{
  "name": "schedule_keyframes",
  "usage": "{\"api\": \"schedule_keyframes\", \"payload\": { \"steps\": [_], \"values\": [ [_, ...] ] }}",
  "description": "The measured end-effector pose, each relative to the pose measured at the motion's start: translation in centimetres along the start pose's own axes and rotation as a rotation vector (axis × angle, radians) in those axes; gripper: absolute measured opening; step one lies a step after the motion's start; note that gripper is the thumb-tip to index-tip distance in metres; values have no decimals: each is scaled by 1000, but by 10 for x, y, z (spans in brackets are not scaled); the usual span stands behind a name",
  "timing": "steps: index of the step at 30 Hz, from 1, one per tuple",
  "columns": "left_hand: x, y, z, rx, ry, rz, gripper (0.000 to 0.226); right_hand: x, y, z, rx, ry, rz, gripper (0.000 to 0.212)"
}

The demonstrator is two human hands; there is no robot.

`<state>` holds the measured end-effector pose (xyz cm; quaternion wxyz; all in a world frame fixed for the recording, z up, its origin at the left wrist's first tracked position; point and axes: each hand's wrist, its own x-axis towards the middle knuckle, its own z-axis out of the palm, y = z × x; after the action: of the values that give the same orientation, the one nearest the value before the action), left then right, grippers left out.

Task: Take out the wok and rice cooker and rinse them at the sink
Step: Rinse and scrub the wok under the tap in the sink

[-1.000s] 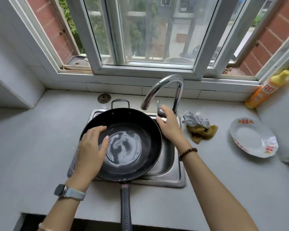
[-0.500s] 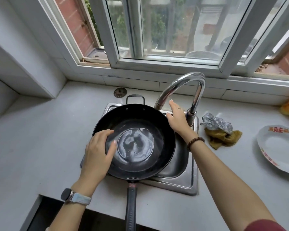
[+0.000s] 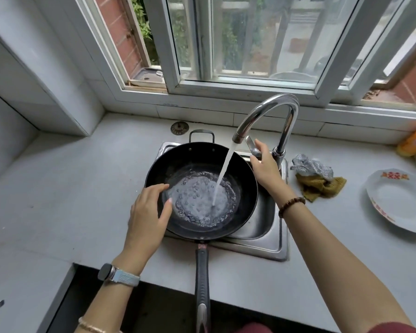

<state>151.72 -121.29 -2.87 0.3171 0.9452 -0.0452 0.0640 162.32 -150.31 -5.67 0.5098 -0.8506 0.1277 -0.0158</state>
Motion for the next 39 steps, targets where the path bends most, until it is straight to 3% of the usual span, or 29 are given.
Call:
{"api": "schedule_keyframes", "payload": {
  "steps": [7, 13, 17, 23, 26, 29, 32, 35, 39],
  "values": [
    [-18, -6, -7, -83, -54, 50, 32, -73, -8, 1, 108, 129, 90, 33],
    [-46, -20, -6, -175, -135, 77, 31, -160, -13, 18, 237, 129, 111, 14],
    [-65, -35, 3, -274, -267, 9, 30, -206, -4, 44, 212, 120, 185, 10],
    [-83, -39, 29, -129, -476, -96, 27, -248, 11, 86, 207, 121, 358, 17],
    [-86, -33, 43, -129, -587, -151, 30, -256, 20, 100, 193, 4, 457, 13],
    [-92, -22, 58, -335, -663, -291, 27, -263, 23, 109, 112, -141, 504, 30],
    [-99, -11, 71, -590, -724, -563, 24, -274, 20, 112, 250, -235, 545, 29],
    [-105, -3, 78, -687, -759, -750, 27, -282, 19, 120, 425, -178, 593, 24],
    [-106, -2, 87, -733, -761, -882, 34, -287, 23, 132, 372, -147, 577, 39]
  ]
}}
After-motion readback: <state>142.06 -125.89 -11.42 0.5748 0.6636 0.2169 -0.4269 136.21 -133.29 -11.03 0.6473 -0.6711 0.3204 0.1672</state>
